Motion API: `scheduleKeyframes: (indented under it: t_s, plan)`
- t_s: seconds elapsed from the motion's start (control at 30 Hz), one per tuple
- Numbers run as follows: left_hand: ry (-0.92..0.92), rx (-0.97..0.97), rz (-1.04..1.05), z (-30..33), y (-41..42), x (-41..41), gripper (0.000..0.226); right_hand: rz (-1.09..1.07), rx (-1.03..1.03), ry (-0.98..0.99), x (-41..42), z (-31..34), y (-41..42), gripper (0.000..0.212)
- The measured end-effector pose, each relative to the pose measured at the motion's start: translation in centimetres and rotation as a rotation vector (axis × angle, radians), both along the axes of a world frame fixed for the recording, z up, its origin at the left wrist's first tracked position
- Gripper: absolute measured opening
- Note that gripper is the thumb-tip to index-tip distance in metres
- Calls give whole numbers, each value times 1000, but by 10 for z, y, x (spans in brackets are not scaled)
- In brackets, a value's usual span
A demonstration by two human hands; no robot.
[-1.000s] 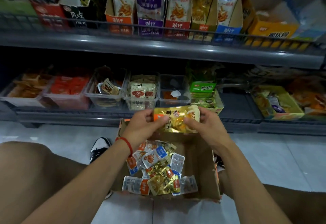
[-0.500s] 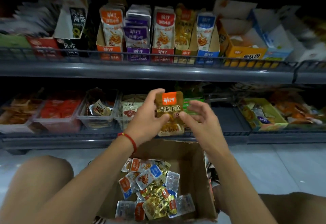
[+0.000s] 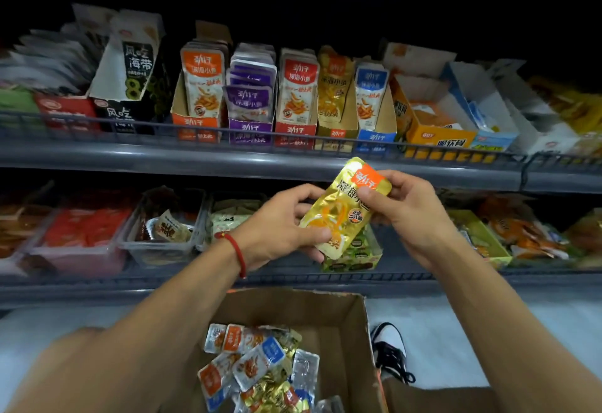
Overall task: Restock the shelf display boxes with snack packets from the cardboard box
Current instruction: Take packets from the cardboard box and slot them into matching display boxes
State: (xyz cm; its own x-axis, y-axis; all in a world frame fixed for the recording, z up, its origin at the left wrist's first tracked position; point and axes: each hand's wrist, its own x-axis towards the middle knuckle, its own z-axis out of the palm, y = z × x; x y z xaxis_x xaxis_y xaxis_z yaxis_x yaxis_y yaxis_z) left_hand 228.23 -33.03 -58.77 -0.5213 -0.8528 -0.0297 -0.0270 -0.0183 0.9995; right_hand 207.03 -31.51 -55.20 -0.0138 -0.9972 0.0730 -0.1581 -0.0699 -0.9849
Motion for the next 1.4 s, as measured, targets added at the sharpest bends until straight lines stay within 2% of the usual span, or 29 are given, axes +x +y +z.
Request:
scheduleKeyframes:
  t_s: [0.13, 0.23, 0.37, 0.57, 0.7, 0.8, 1.03, 1.13, 1.23, 1.4]
  plan:
    - [42, -24, 61, 1, -7, 7, 45, 127, 119, 28, -1, 17, -17, 25]
    - [-3, -77, 85, 4, -13, 13, 40, 259, 166, 180, -4, 34, -30, 29]
    - [-24, -97, 107, 9, -21, 17, 37, 364, 169, 364, -6, 59, -48, 25]
    - [71, -76, 189, 15, -31, 16, 36, 455, 141, 450, -6, 83, -76, 29]
    - [121, -18, 238, 15, -35, 13, 40, 416, 57, 542, -5, 94, -87, 24]
    - [110, 19, 296, 16, -39, 13, 43, 281, -71, 674, -13, 117, -98, 19]
    - [-25, -26, 440, 13, -48, 18, 17, -13, -277, 850, -8, 170, -150, 23]
    - [-64, -30, 477, 8, -52, 18, 7, -9, -271, 963, -1, 171, -184, 35]
    - [-109, -52, 504, 6, -56, 19, 6, 10, -280, 1127, 7, 165, -208, 48]
    - [-177, -76, 504, 9, -61, 21, 8, 18, -298, 1282, 24, 137, -228, 51]
